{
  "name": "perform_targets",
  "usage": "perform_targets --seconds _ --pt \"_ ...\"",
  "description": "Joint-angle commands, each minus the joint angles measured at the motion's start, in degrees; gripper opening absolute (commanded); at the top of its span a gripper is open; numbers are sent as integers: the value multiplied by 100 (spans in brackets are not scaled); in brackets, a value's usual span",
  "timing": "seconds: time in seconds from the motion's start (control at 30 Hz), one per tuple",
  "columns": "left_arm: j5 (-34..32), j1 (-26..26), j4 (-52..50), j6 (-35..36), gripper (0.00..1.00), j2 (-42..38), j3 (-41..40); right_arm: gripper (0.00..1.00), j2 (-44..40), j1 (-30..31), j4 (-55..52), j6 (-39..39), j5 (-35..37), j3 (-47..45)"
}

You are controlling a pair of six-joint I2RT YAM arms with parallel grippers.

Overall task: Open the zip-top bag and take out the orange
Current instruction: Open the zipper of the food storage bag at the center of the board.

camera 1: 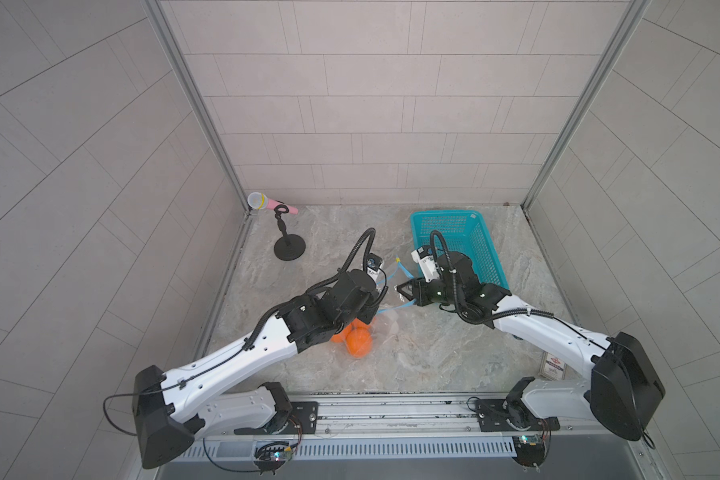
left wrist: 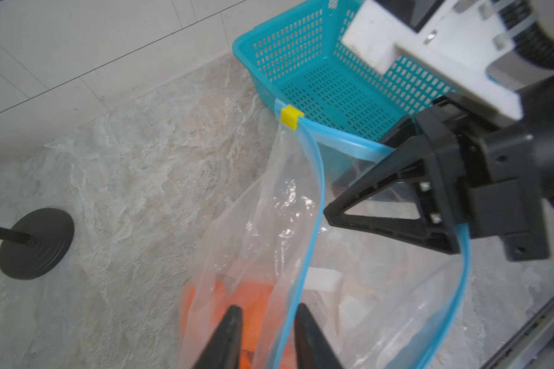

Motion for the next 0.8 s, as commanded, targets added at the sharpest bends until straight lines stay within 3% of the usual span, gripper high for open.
perform_targets --seconds 0.0,0.1,0.2,0.43,0.53,0.63,0.77 --pt "-792 -6 -105 -45 6 -85 -177 40 -185 2 125 97 132 -229" --pt "-1140 30 -2 -73 0 -258 -234 40 -355 3 127 139 199 -408" --pt "-975 279 122 -9 0 -428 -166 41 -474 29 194 200 197 -544" --pt "-1185 299 374 192 0 -621 147 42 -376 207 971 712 171 -964" --pt "-495 297 488 94 0 -674 -55 49 -353 262 733 552 117 -813" --pt "373 290 1143 -375 0 -614 -791 54 -678 264 400 424 227 -731" --pt "842 267 2071 -770 1 -637 -1526 55 -1462 261 -263 227 933 -744"
